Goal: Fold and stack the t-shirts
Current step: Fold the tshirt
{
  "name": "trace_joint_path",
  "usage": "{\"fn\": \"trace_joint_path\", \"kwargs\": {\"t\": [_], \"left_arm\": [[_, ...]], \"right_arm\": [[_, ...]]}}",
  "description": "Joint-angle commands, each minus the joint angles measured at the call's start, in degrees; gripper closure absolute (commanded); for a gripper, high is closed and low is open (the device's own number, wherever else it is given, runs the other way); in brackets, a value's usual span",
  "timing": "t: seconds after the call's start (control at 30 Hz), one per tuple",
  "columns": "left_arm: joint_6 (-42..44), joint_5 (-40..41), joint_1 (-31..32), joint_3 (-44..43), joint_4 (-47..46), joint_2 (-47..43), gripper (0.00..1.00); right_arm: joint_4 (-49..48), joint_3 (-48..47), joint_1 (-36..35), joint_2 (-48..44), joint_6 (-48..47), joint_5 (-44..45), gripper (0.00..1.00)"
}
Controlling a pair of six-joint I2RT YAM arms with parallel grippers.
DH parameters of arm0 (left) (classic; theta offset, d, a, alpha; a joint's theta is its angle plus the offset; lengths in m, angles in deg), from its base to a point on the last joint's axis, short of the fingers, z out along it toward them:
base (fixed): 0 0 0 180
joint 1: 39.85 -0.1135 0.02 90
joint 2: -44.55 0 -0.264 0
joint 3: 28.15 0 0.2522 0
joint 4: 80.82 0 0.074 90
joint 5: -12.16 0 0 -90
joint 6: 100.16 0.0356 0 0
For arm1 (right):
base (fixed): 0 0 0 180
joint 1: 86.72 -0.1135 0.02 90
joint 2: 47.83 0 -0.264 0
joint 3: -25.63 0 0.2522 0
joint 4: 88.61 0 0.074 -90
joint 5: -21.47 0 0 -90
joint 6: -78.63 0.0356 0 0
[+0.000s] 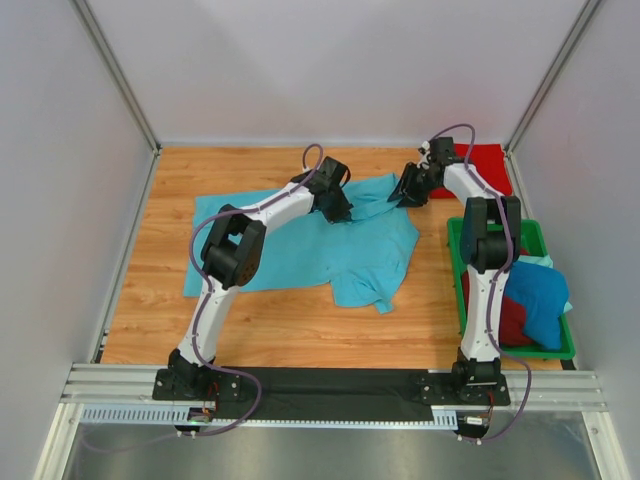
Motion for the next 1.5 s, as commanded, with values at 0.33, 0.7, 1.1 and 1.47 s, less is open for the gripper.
{"fn": "trace_joint_path", "kwargs": {"t": [0.33,0.7,1.1,1.47], "left_arm": [[5.13,0.17,-0.18,-4.21,5.41,-1.56,1.00],[8.64,-1.32,-2.19,-3.87,11.39,-4.38,1.00],[10.93,-1.67,-2.90,-1.40,12.36,-6.49,1.00],[11.37,-1.32,-3.69,-1.58,13.85,-6.66,1.00]], "right_arm": [[1.49,1.52,0.44,-3.41,1.40,1.51,1.00],[2.19,13.74,0.79,-12.12,10.28,0.81,1.00],[3.59,17.27,0.70,-13.26,11.78,-0.42,0.99],[3.07,20.61,0.00,-15.81,14.32,-1.83,0.99]]}}
